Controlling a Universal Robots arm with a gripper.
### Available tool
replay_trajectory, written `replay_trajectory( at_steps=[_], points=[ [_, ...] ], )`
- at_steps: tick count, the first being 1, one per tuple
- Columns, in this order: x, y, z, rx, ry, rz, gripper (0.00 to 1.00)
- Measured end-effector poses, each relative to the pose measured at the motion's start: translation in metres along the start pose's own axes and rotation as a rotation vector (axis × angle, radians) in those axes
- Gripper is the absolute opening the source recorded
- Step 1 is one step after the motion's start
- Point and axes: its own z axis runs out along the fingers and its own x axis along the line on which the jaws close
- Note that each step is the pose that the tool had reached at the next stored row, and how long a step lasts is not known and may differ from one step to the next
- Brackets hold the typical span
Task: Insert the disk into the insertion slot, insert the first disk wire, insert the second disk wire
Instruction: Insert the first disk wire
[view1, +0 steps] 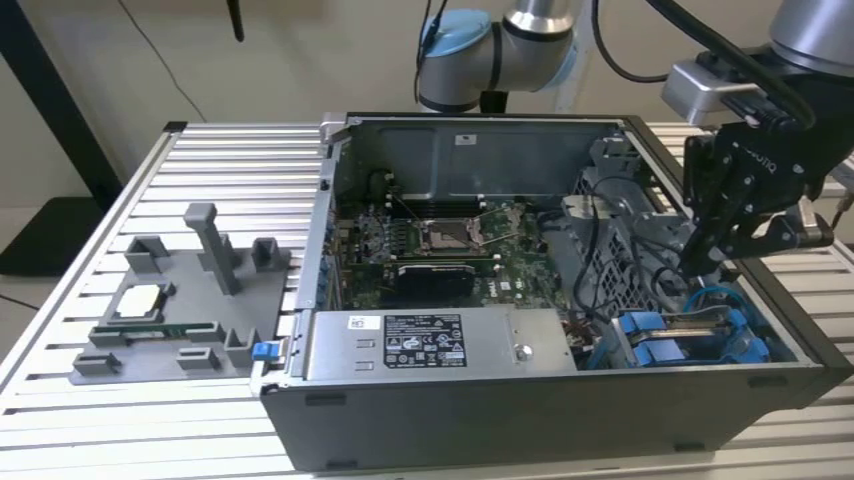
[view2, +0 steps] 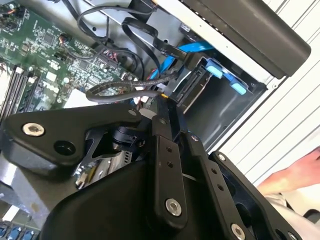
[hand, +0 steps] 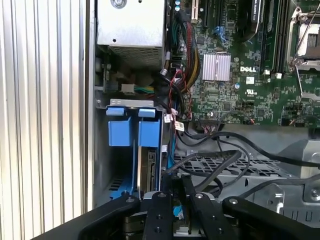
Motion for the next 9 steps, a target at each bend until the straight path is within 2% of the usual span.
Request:
replay_trajectory(
  at_steps=[4,9],
  points=[
    [0.0018,-0.0042,0.0023,-0.0078,0.01,0.0,0.0],
    [0.0042,-0.006,0.007,-0.0119,0.0125,0.0,0.0]
  ],
)
